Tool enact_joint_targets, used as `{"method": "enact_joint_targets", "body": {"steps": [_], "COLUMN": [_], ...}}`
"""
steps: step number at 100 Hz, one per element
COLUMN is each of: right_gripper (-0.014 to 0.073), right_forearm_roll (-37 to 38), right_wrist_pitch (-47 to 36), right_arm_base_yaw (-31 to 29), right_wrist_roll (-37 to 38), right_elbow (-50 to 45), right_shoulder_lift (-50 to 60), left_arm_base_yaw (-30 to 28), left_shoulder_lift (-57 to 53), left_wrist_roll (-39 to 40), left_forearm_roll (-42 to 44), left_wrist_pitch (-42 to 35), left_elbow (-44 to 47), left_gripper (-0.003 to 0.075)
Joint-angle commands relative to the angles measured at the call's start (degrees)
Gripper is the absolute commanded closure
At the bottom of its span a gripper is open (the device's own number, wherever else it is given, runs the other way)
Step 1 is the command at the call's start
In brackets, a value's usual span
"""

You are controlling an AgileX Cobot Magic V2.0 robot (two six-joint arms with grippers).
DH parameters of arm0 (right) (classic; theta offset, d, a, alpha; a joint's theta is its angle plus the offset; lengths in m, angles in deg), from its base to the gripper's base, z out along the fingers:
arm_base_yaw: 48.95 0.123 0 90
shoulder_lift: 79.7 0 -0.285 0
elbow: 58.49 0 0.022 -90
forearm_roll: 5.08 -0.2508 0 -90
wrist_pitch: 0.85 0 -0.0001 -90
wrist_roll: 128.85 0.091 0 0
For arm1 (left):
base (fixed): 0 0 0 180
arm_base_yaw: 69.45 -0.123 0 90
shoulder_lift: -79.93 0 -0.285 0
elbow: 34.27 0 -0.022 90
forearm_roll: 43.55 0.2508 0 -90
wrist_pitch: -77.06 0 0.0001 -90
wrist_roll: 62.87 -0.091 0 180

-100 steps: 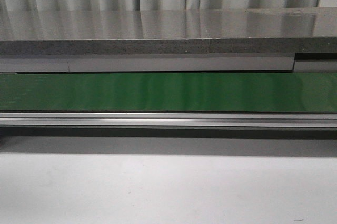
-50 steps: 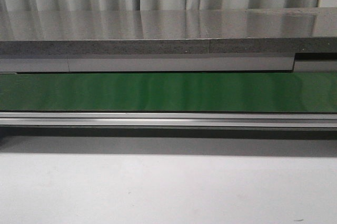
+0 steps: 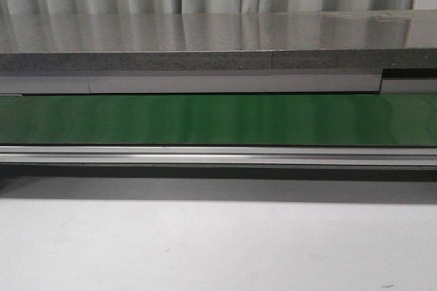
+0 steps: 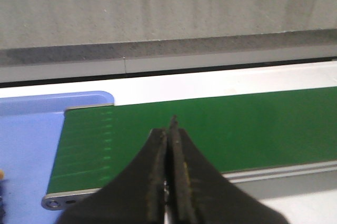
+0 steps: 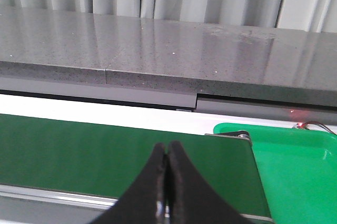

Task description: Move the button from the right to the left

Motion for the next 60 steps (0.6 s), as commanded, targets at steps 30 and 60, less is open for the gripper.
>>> {"method": "enact_joint_targets", "body": {"steps": [30, 60], "right_gripper": [0.066, 0.066], "right_forearm_roll": [-0.16, -0.16], "right_wrist_pitch": [-4.42, -4.42], "right_arm_base_yaw": [-0.04, -0.04], "right_wrist_roll": [0.0, 0.0], "right_elbow": [1.49, 1.49], "right_shoulder_lift": [-0.67, -0.67], "left_arm_base_yaw": [-0.92, -3.08], "left_shoulder_lift": [-11.64, -21.17], "left_wrist_roll": [14.95, 14.95], "left_forearm_roll": [12.83, 12.26], "left_wrist_pitch": [-16.86, -16.77], "left_elbow": [13.4, 21.82], "left_gripper": [0.0741, 0.0741]}}
